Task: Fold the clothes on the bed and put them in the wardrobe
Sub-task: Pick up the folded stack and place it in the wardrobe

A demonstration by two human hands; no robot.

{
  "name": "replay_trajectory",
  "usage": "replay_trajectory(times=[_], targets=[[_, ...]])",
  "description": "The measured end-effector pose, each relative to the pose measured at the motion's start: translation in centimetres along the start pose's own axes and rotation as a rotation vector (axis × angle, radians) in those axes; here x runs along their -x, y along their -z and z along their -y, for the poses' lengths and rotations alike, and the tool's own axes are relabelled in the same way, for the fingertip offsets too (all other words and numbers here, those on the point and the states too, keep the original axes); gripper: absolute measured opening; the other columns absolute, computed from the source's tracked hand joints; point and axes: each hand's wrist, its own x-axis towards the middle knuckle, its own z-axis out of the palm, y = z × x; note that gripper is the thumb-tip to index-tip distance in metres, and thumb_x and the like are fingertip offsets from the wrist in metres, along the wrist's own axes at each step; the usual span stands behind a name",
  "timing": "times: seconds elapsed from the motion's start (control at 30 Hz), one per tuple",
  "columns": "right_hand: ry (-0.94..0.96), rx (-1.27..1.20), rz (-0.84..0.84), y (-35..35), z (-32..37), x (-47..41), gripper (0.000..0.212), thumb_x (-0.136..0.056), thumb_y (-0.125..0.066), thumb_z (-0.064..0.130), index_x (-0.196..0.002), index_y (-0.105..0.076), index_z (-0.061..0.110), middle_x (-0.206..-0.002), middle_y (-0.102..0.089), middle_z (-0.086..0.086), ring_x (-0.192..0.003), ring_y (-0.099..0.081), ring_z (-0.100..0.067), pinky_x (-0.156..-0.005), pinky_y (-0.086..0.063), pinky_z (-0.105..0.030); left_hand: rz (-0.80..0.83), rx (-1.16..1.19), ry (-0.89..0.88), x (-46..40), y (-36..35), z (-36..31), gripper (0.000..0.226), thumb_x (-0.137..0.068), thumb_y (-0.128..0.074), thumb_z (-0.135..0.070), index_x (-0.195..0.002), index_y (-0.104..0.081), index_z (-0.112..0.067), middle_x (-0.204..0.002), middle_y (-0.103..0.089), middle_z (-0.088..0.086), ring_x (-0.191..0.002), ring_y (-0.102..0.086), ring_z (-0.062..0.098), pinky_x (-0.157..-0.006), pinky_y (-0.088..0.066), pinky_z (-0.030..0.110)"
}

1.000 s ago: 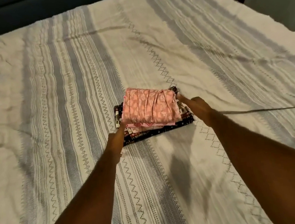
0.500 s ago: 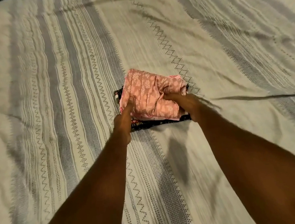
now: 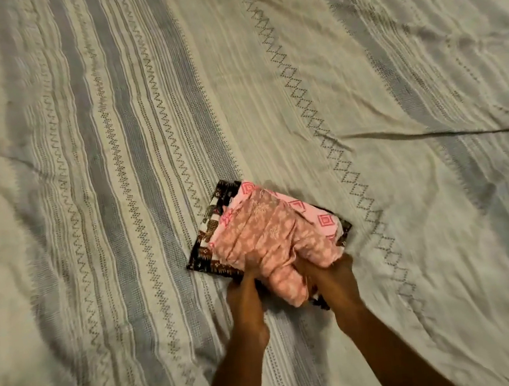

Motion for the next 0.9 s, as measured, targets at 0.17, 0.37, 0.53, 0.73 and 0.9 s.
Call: replay_trajectory(times=[0.17,0.37,0.53,0.73,0.9], targets=[[0.313,0.57,-0.119,1.9,6.0,-1.0,0.145,-0.039,-0.077,0.088,-0.156,-0.014,0.03,-0.164,-0.02,-0.004,-0.146,-0.03,-0.035,-0.11,-0.026,-0.067,0.047,0.082,-0.019,-1.1,-1.4,-0.3,0.105,-0.048,-0.091,-0.069,-0.134,-0.06,-0.018,-0.121,-0.073,0.005,-0.106,-0.072,0.026,-0.088,-0.059,0.053],[0.394,0.78,0.455,-1.4,10.8,-5.8,0.141,-0.044,-0.072,0.09,-0.157,-0.022,0.023,-0.16,-0.036,-0.002,-0.141,-0.043,-0.024,-0.115,-0.036,-0.046,-0.047,0.118,-0.102,-1.7,-2.3,-0.5,0.11,-0.044,-0.093,-0.068,-0.136,-0.056,-0.02,-0.121,-0.072,0.004,-0.105,-0.072,0.025,-0.09,-0.058,0.056],[0.287,0.767,0.441,-2.0,8.0,-6.2,0.13,-0.036,-0.062,0.103,-0.136,-0.056,0.02,-0.133,-0.064,-0.006,-0.114,-0.064,-0.027,-0.102,-0.05,-0.047,0.045,0.122,-0.096,-0.6,-0.8,0.6,0.125,-0.043,-0.097,-0.06,-0.148,-0.037,-0.026,-0.131,-0.066,0.005,-0.117,-0.065,0.031,-0.094,-0.052,0.064],[0.133,0.563,0.362,3.1,0.0,-0.8,0.114,-0.03,-0.076,0.093,-0.12,-0.07,0.022,-0.116,-0.074,0.001,-0.1,-0.07,-0.019,-0.097,-0.055,-0.041,0.196,-0.059,-0.075,2.7,2.9,4.8,0.063,-0.084,-0.079,-0.032,-0.139,-0.05,-0.023,-0.121,-0.07,0.009,-0.099,-0.073,0.028,-0.073,-0.062,0.044],[0.084,0.117,0.437,6.8,-5.7,5.5,0.089,-0.055,-0.092,0.061,-0.133,-0.059,0.034,-0.123,-0.071,0.01,-0.113,-0.067,-0.015,-0.105,-0.048,-0.042,0.348,-0.18,-0.135,6.6,5.6,6.8,0.049,-0.091,-0.072,-0.022,-0.135,-0.054,-0.03,-0.119,-0.072,0.006,-0.097,-0.074,0.024,-0.07,-0.061,0.042]])
